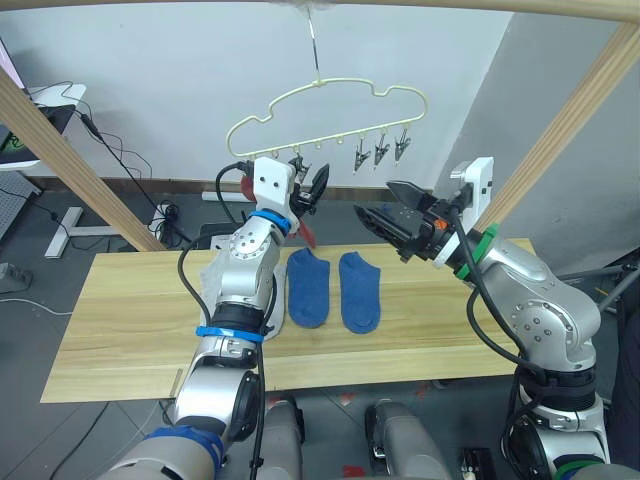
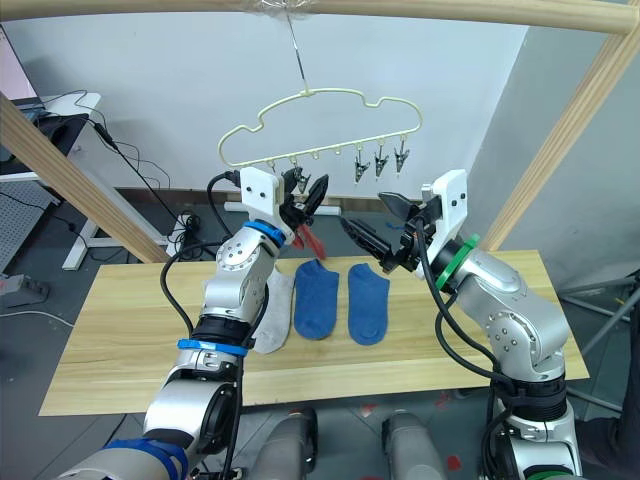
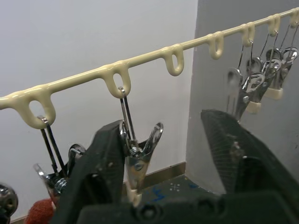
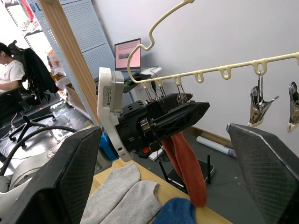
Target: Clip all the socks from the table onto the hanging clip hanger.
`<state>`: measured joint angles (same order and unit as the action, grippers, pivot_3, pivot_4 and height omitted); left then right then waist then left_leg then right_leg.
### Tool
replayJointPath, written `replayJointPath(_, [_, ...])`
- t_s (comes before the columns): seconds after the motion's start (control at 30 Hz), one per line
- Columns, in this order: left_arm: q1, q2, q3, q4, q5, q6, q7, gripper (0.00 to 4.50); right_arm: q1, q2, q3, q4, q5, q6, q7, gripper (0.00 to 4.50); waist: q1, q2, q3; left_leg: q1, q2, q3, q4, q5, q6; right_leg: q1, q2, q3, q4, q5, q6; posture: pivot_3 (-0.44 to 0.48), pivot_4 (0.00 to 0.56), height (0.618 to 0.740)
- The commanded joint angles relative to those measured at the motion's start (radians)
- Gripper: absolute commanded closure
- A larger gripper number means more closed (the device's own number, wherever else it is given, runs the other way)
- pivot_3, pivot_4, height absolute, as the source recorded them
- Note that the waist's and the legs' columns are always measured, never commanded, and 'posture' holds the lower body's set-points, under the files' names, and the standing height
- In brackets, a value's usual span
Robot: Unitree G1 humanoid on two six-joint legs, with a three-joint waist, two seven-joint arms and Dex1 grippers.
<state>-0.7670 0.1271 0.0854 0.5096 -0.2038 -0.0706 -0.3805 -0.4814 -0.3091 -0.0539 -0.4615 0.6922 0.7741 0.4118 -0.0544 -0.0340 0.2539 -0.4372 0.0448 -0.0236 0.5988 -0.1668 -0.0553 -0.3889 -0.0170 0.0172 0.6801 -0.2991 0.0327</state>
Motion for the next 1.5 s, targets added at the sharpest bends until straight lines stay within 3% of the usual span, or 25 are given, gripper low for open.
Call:
replayJointPath(0.03, [-0.030,-0.002,0.005,-0.013,0.000,-0.023,0.002,1.77,-0.004,-0.002,-0.007,-0.045,0.023,-0.007,-0.002,0.00,0.000,0.000,0.000,0.000,0.000,0.000,0.000,0.000,0.000,0.000,0.000,0.000,0.000,0.000,0.000,-0.110,0.249,0.740])
replayJointPath(0.4, [-0.030,-0.008,0.010,-0.014,-0.014,-0.015,-0.005,1.77,-0.005,-0.002,-0.009,-0.041,0.027,-0.005,-0.001,0.00,0.000,0.000,0.000,0.000,0.000,0.000,0.000,0.000,0.000,0.000,0.000,0.000,0.000,0.000,0.000,-0.108,0.247,0.740])
replayJointPath(0.5, [-0.031,-0.007,0.012,-0.014,-0.018,-0.012,-0.007,2.30,-0.006,0.000,-0.008,-0.039,0.027,-0.004,-0.001,0.00,0.000,0.000,0.000,0.000,0.000,0.000,0.000,0.000,0.000,0.000,0.000,0.000,0.000,0.000,0.000,-0.107,0.247,0.740])
replayJointPath(0.63, [-0.031,-0.005,0.011,-0.014,-0.021,-0.008,-0.011,3.51,-0.009,0.002,-0.007,-0.034,0.025,-0.006,-0.001,0.00,0.000,0.000,0.000,0.000,0.000,0.000,0.000,0.000,0.000,0.000,0.000,0.000,0.000,0.000,0.000,-0.107,0.248,0.740])
replayJointPath(0.73, [-0.030,-0.007,0.009,-0.017,-0.022,-0.004,-0.013,4.15,-0.006,0.002,-0.007,-0.035,0.024,-0.007,0.000,0.00,0.000,0.000,0.000,0.000,0.000,0.000,0.000,0.000,0.000,0.000,0.000,0.000,0.000,0.000,0.000,-0.109,0.249,0.740])
replayJointPath(0.97, [-0.019,-0.007,0.006,-0.028,-0.021,0.006,-0.014,4.28,0.007,0.002,-0.001,-0.034,0.014,-0.009,-0.003,0.00,0.000,0.000,0.000,0.000,0.000,0.000,0.000,0.000,0.000,0.000,0.000,0.000,0.000,0.000,0.000,-0.109,0.249,0.740])
replayJointPath(1.07, [-0.017,0.001,0.006,-0.036,-0.018,0.024,-0.011,4.28,0.021,-0.033,0.056,0.001,-0.078,-0.009,-0.018,0.00,0.000,0.000,0.000,0.000,0.000,0.000,0.000,0.000,0.000,0.000,0.000,0.000,0.000,0.000,0.000,-0.107,0.248,0.740])
replayJointPath(1.13, [-0.018,0.003,0.021,-0.050,-0.042,0.068,-0.008,4.28,0.031,-0.065,0.140,0.068,-0.197,-0.016,-0.055,0.00,0.000,0.000,0.000,0.000,0.000,0.000,0.000,0.000,0.000,0.000,0.000,0.000,0.000,0.000,0.000,-0.107,0.247,0.740])
replayJointPath(1.27, [-0.011,0.015,0.085,-0.130,-0.181,0.297,-0.019,4.28,-0.004,-0.017,0.286,0.376,-0.401,-0.139,-0.098,0.00,-0.003,0.000,0.000,0.001,0.000,0.000,0.001,0.000,0.000,0.000,0.000,0.000,0.001,-0.002,0.003,-0.094,0.244,0.740])
replayJointPath(1.5, [0.020,0.095,0.210,-0.266,-0.455,0.739,-0.043,4.28,-0.165,0.131,0.359,0.977,-0.569,-0.399,-0.037,0.00,-0.009,0.000,0.000,0.001,0.001,0.000,0.001,0.000,0.000,0.000,0.001,0.000,0.001,0.000,-0.001,-0.041,0.241,0.740])
